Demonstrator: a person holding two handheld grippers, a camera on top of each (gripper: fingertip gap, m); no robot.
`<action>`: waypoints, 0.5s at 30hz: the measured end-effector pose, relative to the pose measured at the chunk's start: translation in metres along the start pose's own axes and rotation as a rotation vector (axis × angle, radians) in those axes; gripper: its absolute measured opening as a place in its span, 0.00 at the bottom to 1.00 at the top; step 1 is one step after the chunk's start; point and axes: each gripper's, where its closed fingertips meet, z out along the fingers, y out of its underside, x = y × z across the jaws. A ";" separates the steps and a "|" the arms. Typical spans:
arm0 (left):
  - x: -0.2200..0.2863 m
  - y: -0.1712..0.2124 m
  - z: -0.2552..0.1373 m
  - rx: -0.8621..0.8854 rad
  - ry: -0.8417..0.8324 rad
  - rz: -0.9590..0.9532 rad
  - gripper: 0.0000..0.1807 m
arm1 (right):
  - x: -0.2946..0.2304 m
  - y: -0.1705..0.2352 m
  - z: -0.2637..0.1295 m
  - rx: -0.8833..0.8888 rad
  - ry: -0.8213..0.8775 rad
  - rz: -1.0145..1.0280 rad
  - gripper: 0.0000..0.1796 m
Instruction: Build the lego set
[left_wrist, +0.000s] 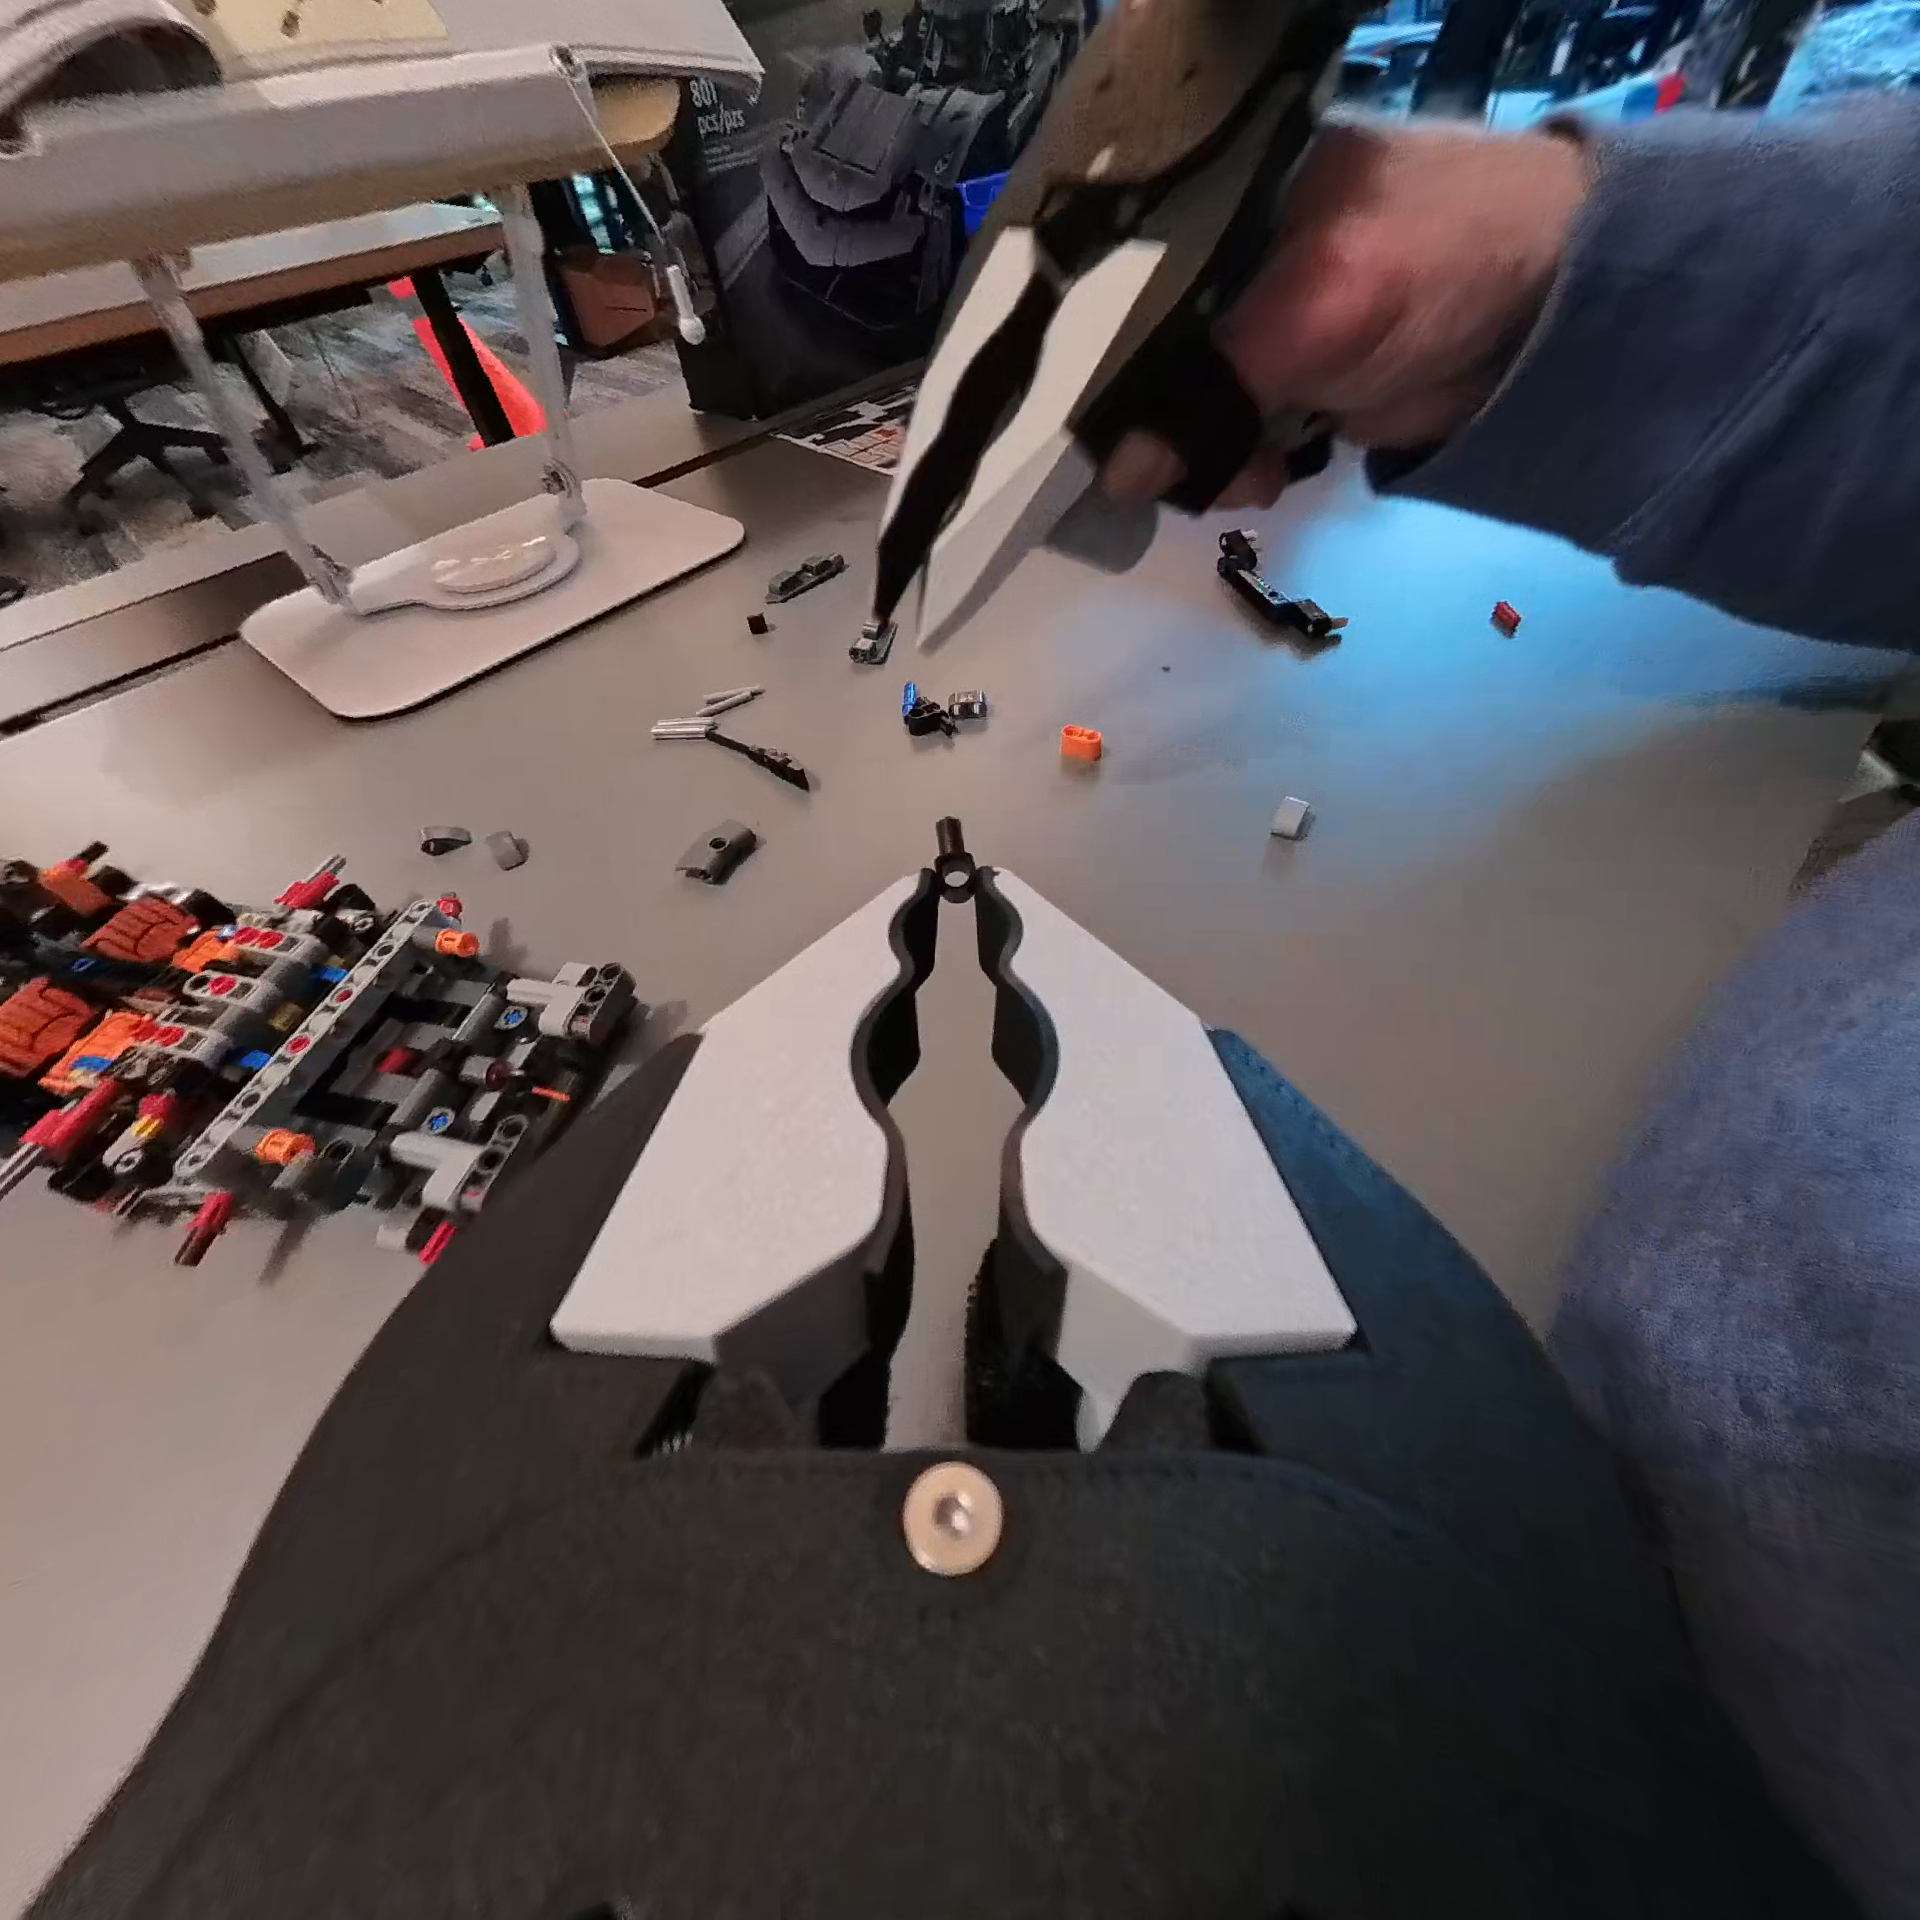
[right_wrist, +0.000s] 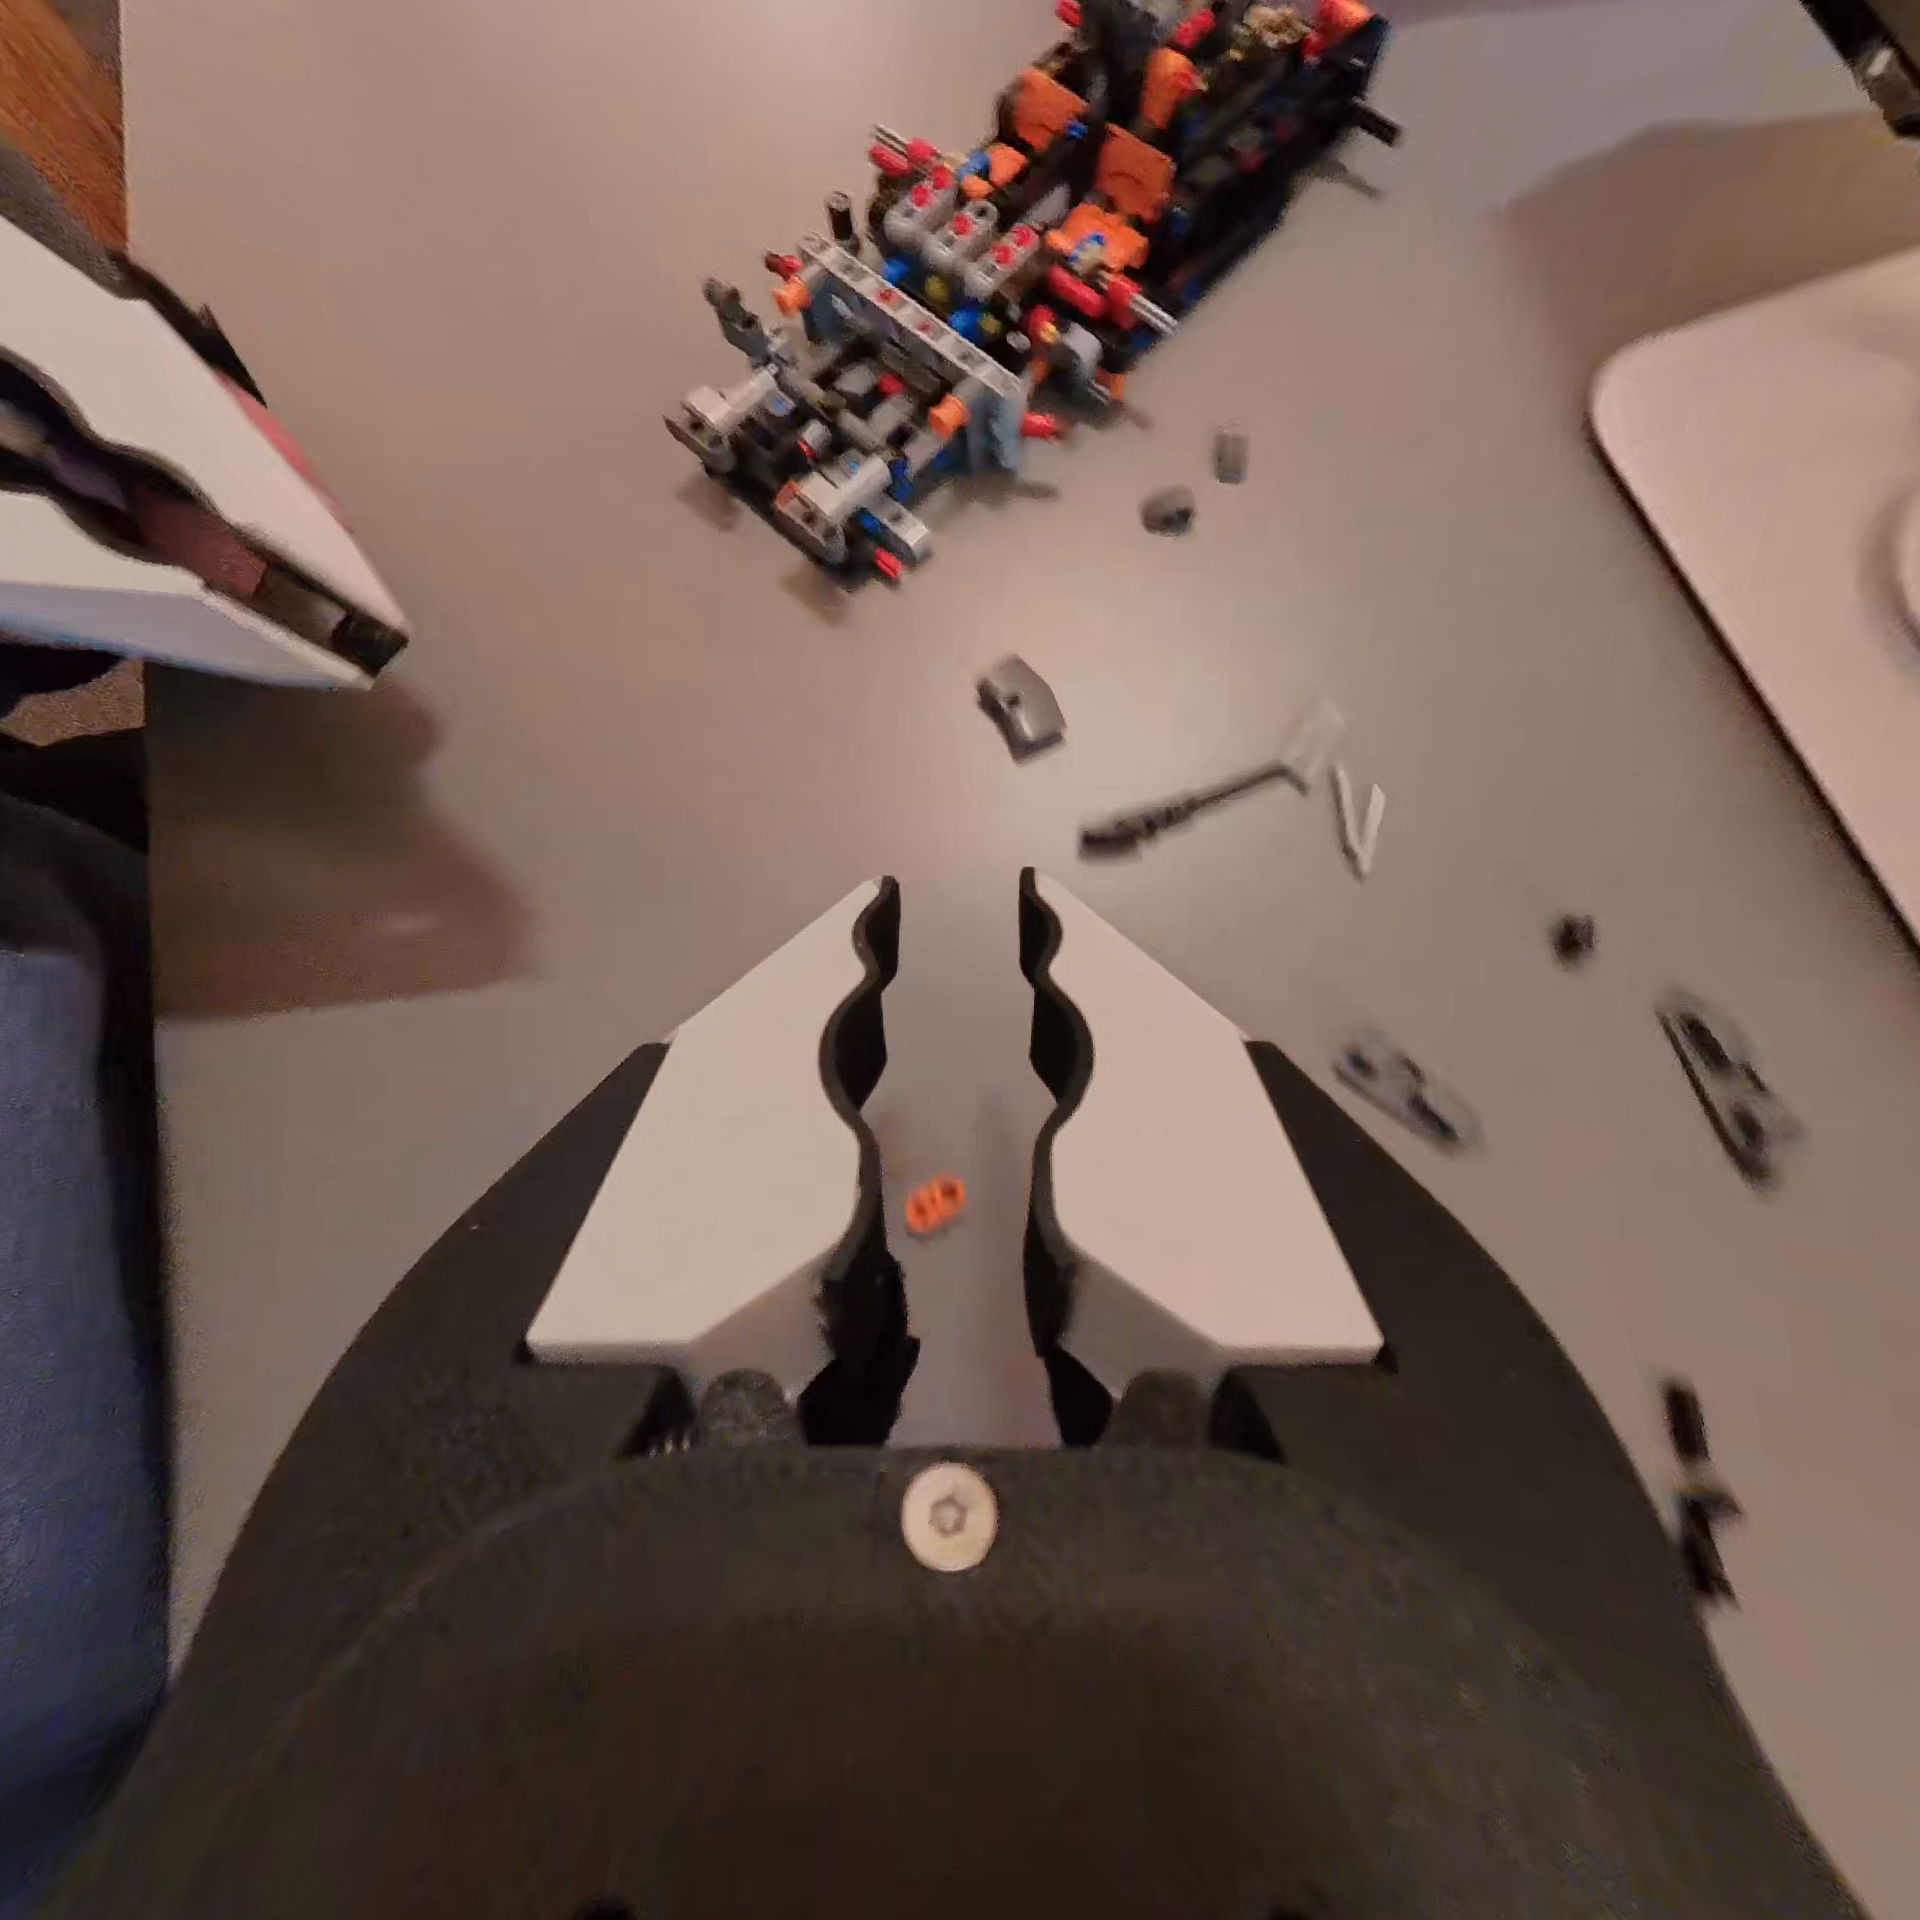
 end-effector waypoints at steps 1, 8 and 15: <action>-0.001 -0.001 -0.004 0.004 -0.007 -0.002 0.03 | -0.006 -0.008 0.013 0.003 -0.018 -0.011 0.13; -0.010 -0.009 -0.031 0.026 -0.038 -0.005 0.03 | -0.038 -0.042 0.094 -0.044 -0.105 -0.097 0.21; -0.025 -0.009 -0.048 0.048 -0.046 -0.039 0.03 | -0.038 -0.042 0.129 -0.079 -0.044 -0.251 0.14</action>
